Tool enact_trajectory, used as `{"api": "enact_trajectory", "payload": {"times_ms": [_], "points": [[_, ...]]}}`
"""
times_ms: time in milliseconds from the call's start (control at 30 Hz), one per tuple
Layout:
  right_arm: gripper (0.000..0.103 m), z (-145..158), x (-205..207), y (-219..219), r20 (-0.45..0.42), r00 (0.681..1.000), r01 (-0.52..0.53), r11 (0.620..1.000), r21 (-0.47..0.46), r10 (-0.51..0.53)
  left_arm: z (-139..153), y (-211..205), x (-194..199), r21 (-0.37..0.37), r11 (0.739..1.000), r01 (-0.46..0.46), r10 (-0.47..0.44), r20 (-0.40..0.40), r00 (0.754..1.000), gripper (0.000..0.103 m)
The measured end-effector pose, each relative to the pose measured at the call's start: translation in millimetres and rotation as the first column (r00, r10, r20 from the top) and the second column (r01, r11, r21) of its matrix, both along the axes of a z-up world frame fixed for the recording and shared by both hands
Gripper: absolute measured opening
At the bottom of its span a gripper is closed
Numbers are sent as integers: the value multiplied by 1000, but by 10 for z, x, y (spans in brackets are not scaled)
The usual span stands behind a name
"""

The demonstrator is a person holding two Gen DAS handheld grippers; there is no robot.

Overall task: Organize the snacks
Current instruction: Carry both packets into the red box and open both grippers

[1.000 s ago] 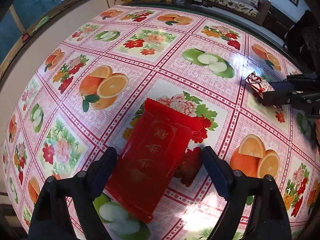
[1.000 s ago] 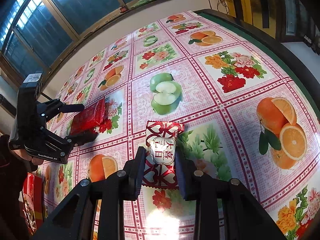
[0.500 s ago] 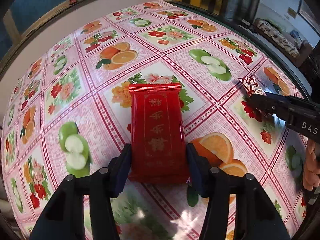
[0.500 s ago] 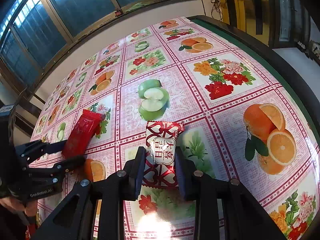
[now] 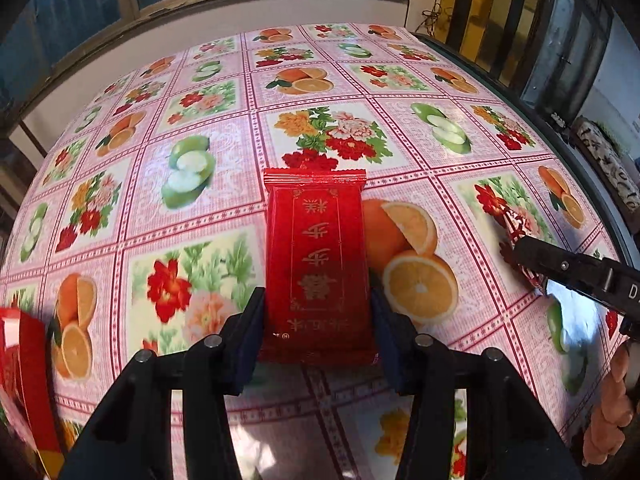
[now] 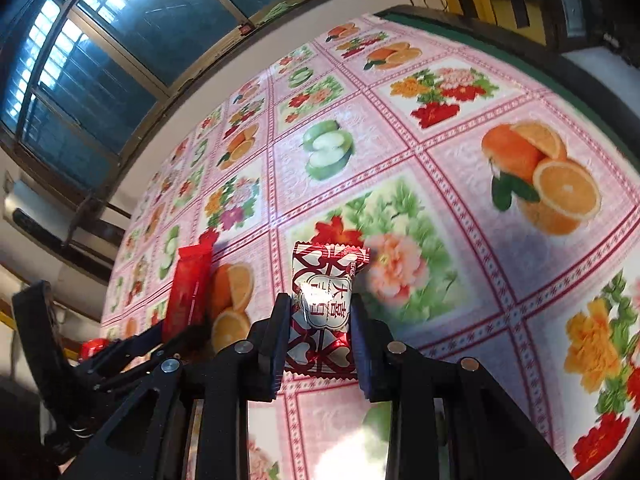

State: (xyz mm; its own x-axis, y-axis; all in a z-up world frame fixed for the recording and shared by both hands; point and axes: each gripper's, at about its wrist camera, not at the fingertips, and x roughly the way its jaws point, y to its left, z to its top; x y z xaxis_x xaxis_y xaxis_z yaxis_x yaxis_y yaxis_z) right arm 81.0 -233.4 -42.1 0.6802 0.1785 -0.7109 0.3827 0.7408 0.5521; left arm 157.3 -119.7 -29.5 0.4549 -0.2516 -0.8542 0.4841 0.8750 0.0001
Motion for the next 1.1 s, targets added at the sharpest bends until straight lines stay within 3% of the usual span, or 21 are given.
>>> {"api": "enact_trajectory", "payload": {"times_ms": [167,333,500,833,967,1100], "points": [[30,-116,-117,213,67,994,-103,970,220,90,87,208,-499,-34,999,-40,42,58,997,49],[30,-54,-50,682,116,979,-196,937,290,169,408,577,-948,-86,994,-68,82,162,983,49],[31,206,238,1417,175,943,-320,912,258,282,682,1355,-1108,-111,974,-196,217,218,952,49],[31,530,827,3280,232,809,-576,807,132,540,702,2794,-1216,-116,873,-474,488,205,849,49],[31,531,933,3818,213,765,-635,767,92,608,664,3141,-1260,-122,834,-538,551,198,810,49],[31,533,917,4007,217,736,-666,743,66,641,632,3287,-1322,-123,818,-562,575,202,793,49]]}}
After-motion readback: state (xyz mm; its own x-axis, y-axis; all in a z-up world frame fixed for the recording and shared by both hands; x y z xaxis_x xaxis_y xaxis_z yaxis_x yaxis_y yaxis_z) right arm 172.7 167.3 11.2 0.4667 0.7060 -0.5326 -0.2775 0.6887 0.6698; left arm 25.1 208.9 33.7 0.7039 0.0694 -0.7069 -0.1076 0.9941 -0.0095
